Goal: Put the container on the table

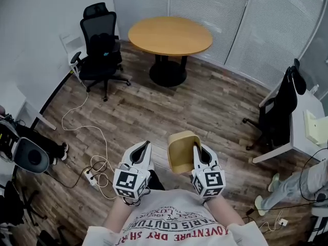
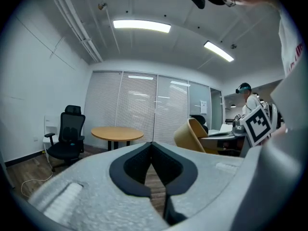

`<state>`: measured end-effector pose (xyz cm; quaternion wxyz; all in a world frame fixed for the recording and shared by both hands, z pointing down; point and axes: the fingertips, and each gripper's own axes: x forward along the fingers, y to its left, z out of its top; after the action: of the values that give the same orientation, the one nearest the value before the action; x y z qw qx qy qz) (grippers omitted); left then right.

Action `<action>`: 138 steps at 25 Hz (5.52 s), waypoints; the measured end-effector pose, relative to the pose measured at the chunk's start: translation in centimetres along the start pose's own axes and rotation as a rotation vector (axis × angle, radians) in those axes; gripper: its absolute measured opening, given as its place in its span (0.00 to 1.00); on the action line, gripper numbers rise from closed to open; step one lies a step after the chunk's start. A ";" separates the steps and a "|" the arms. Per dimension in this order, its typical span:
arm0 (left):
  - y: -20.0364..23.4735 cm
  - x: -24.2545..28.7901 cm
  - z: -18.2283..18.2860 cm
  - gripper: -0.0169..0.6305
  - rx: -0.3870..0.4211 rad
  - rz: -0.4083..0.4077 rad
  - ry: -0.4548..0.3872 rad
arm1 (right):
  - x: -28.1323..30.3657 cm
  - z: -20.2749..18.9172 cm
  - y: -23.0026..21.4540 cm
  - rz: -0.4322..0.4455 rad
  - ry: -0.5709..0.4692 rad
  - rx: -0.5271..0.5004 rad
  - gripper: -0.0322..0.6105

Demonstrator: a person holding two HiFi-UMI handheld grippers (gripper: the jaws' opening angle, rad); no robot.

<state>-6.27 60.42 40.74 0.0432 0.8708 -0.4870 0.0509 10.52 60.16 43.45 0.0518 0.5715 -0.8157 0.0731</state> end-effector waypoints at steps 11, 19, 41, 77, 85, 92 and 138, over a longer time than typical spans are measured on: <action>5.2 3.2 -0.6 0.02 -0.030 0.015 0.023 | 6.1 -0.3 0.6 0.007 0.030 0.030 0.07; 13.6 9.0 0.2 0.02 -0.053 0.014 0.020 | 15.6 0.7 0.7 -0.014 0.067 0.027 0.07; 31.7 20.3 1.8 0.02 -0.092 0.078 0.062 | 37.2 3.7 2.5 0.034 0.143 0.084 0.07; 35.7 64.8 6.9 0.02 -0.073 0.077 0.092 | 69.1 8.8 -29.7 0.064 0.158 0.106 0.07; 43.7 77.8 9.4 0.02 -0.057 -0.030 0.087 | 80.1 11.5 -34.5 -0.052 0.162 0.119 0.07; 51.4 87.2 10.7 0.02 -0.050 -0.115 0.081 | 90.7 13.1 -36.2 -0.131 0.160 0.135 0.07; 58.1 103.2 2.6 0.02 -0.165 -0.062 0.278 | 113.2 -5.6 -44.8 -0.134 0.728 0.325 0.07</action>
<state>-1.98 -57.33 53.10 0.1833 0.8634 -0.4518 0.1295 14.04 -58.59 70.66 0.2510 0.5609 -0.6828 0.3951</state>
